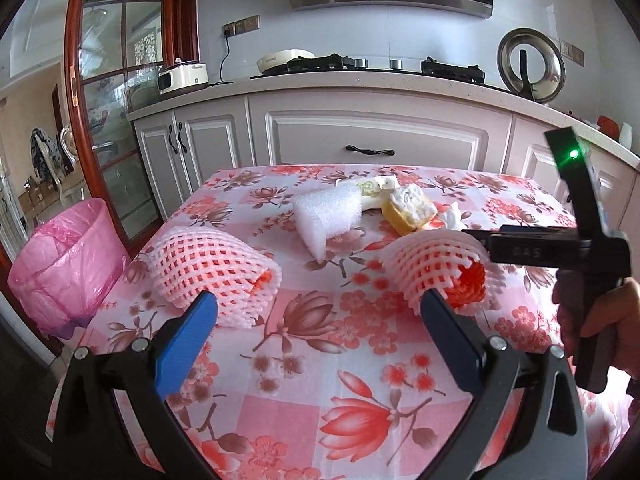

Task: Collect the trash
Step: 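Grasp the white towel with the right gripper while the left gripper grasps the pink foam net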

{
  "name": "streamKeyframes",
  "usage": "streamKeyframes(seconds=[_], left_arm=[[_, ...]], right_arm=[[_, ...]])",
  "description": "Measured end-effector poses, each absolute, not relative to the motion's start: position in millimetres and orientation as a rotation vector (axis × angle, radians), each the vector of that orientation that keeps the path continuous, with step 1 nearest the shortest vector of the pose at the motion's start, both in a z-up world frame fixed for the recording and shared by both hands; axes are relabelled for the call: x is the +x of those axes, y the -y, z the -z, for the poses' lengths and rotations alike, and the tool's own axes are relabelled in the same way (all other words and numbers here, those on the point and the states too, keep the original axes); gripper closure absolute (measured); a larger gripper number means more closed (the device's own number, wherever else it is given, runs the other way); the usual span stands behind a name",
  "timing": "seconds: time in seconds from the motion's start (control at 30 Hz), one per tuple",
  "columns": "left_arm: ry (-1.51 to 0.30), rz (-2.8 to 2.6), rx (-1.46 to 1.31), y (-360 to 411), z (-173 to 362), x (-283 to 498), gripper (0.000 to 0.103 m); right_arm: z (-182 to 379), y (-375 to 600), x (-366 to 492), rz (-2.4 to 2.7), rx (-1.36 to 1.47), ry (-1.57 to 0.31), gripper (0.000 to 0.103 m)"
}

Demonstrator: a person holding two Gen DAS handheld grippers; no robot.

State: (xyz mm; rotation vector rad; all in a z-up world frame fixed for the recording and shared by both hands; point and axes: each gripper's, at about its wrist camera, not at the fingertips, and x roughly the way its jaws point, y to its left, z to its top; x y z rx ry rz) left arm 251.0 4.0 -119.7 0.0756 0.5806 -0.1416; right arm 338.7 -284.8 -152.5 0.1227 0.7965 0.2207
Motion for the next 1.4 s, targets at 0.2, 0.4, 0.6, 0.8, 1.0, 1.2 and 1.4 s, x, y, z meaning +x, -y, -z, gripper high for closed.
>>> streamKeyframes(seconds=[0.2,0.4,0.6,0.8,1.0,1.2,1.4], left_arm=[[-0.583,0.164,0.061,-3,120,254,0.005],[-0.594,0.186,0.085,6,125,258,0.005],[-0.595,0.232,0.096,28,122,268,0.005],[-0.604,0.274,0.098,61,121,290,0.005],[-0.644,0.261,0.094,83,129,321,0.005],[-0.718,0.231,0.097,94,146,347,0.005],[-0.778,0.243,0.077,97,160,358,0.027]], right_arm=[[162,277,358,-0.238,0.119,-0.844,0.038],[162,279,350,-0.289,0.151,-0.848,0.064],[142,303,322,-0.29,0.2,-0.778,0.065],[125,336,298,-0.238,0.214,-0.714,0.065],[120,361,288,-0.221,0.259,-0.69,0.065],[125,368,287,-0.228,0.27,-0.691,0.065],[131,367,286,-0.237,0.29,-0.693,0.065]])
